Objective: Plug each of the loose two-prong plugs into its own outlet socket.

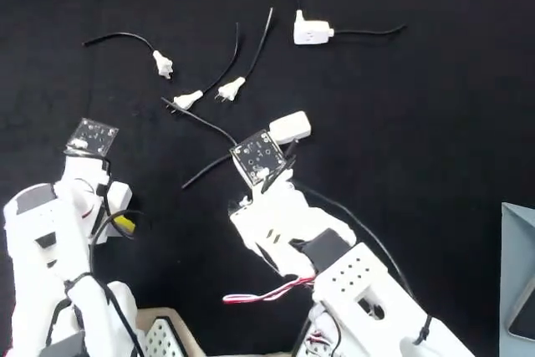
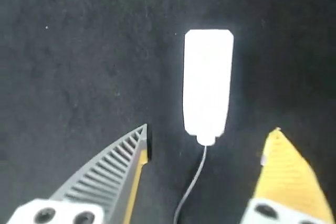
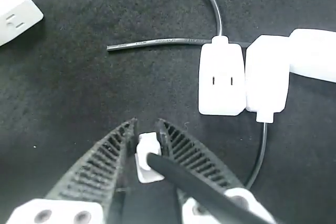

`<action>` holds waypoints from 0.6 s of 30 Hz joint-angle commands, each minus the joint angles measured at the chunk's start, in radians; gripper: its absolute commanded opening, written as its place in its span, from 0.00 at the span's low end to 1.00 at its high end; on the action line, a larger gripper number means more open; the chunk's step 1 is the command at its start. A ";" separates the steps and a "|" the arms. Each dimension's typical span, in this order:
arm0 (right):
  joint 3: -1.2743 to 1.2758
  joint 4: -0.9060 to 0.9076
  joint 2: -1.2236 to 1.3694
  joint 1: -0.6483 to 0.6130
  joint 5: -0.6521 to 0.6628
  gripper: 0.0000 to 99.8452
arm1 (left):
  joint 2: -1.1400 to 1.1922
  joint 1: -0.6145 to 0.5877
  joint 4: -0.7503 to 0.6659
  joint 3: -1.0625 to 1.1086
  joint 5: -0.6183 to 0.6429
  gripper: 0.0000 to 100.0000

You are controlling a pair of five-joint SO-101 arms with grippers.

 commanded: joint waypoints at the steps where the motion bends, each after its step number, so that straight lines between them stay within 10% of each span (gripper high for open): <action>1: -0.007 -0.017 -0.016 0.006 0.008 0.01 | 0.035 0.012 -0.133 0.044 -0.005 0.30; 18: 0.008 -0.017 -0.022 0.068 0.089 0.01 | -0.338 0.421 0.135 0.071 0.126 0.10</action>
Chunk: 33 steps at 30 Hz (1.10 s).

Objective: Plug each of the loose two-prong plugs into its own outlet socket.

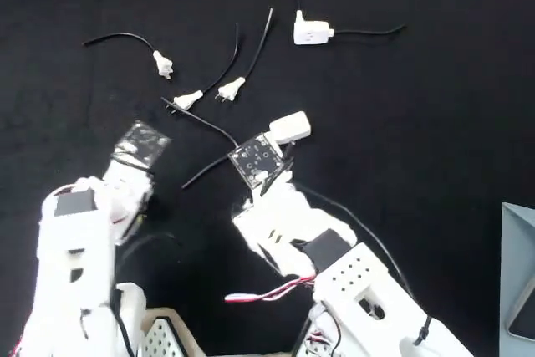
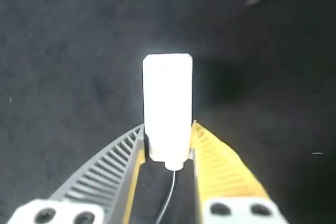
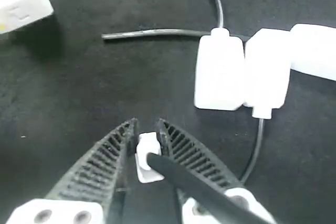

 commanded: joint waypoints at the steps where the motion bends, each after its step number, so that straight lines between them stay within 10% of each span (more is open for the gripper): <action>1: -0.012 -0.017 -0.022 0.069 0.040 0.01 | -0.218 0.176 0.137 -0.002 0.118 0.10; 8: -0.013 -0.017 -0.024 0.086 0.040 0.01 | -0.417 0.458 0.176 0.082 0.299 0.10; 17: -0.013 -0.017 -0.022 0.086 0.040 0.01 | -0.431 0.383 0.103 0.237 0.382 0.35; 33: -0.013 -0.018 -0.018 0.084 0.040 0.01 | -0.431 0.222 0.055 0.176 0.373 0.35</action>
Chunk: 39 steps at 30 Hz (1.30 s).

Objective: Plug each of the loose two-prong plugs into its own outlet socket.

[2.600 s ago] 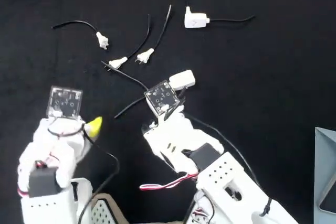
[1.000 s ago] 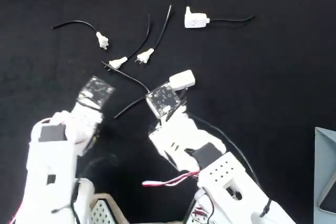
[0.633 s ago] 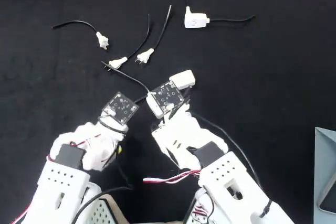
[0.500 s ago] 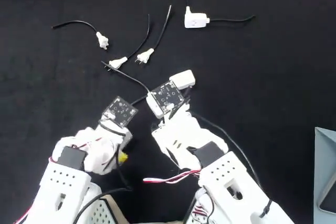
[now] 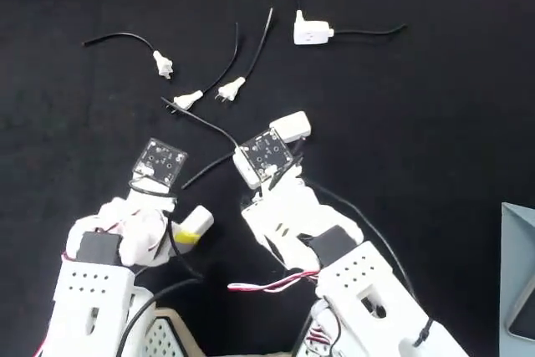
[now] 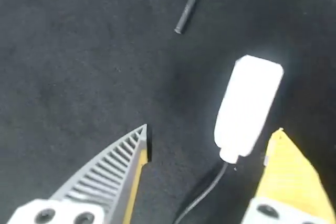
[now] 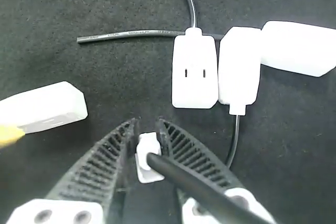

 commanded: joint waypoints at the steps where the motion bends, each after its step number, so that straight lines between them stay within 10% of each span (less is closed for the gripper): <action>1: -0.013 -0.018 -0.018 0.012 0.006 0.01 | -0.009 -0.031 -0.063 -0.024 0.003 0.35; 15: -0.013 -0.018 -0.018 0.012 0.006 0.01 | -0.002 -0.102 -0.086 -0.084 0.003 0.35; 39: -0.013 -0.018 -0.022 0.014 0.006 0.01 | -0.009 0.274 -0.057 0.084 -0.011 0.32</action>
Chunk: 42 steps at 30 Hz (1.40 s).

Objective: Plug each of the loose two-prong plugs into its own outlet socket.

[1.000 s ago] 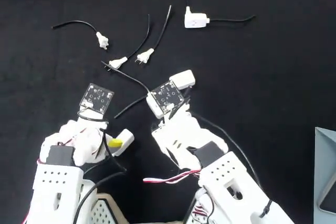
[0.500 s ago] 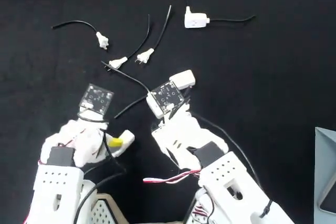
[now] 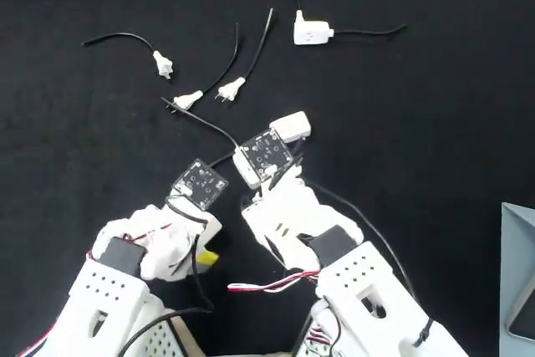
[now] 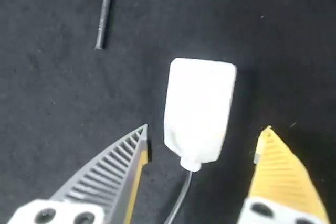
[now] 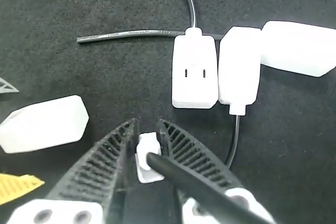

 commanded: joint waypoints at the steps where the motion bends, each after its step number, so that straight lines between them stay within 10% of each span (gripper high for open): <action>1: -0.013 -0.018 -0.022 0.014 0.006 0.01 | -0.006 0.021 0.005 -0.008 -0.003 0.32; 24: -0.042 -0.006 -0.024 0.103 0.006 0.01 | 0.002 -0.325 0.035 -0.214 -0.060 0.32; 42: -0.090 0.031 -0.024 0.166 0.006 0.01 | -0.008 0.031 0.083 -0.073 -0.072 0.32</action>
